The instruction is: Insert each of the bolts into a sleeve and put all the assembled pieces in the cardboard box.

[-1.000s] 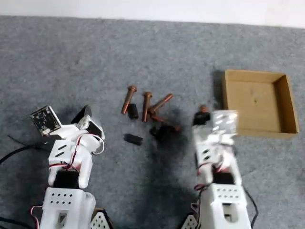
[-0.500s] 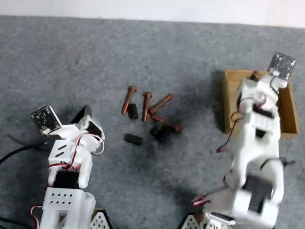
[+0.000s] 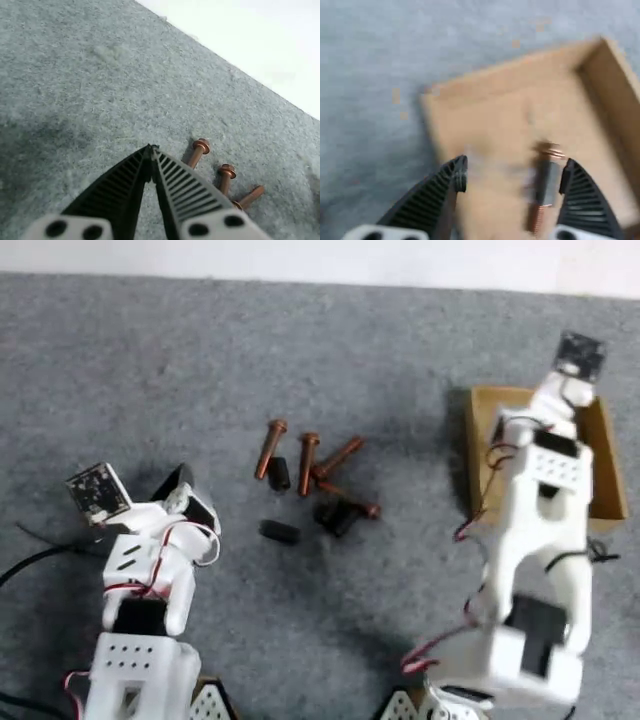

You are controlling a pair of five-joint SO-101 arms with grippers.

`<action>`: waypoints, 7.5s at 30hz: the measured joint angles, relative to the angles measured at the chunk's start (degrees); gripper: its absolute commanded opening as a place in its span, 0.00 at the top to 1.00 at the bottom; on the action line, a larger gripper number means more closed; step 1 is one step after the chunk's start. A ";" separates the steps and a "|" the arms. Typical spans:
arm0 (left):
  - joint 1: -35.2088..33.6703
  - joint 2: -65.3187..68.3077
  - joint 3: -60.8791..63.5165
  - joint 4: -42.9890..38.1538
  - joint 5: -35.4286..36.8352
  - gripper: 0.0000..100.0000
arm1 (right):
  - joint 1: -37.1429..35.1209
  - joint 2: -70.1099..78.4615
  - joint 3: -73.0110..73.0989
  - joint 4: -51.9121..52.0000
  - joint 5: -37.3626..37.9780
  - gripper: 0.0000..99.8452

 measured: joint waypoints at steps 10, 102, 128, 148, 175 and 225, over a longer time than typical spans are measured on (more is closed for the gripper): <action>-0.09 0.00 0.00 0.00 0.00 0.99 | -26.64 -36.92 33.14 0.09 0.00 0.73; 0.00 0.00 0.00 0.00 0.00 0.99 | -35.69 -10.90 30.07 -6.77 -12.22 0.94; 0.00 0.00 0.00 0.00 0.00 0.99 | -36.84 -11.52 29.98 -3.52 -12.22 0.87; 0.00 0.00 0.00 0.00 0.00 0.99 | -37.01 -2.99 29.80 -4.40 -12.13 0.87; 0.18 0.00 0.00 0.00 0.00 0.99 | -36.92 -2.11 28.92 -7.47 -12.13 0.89; 1.23 0.00 -3.78 3.69 -2.11 0.92 | -30.77 -82.81 64.18 -7.38 -0.97 1.00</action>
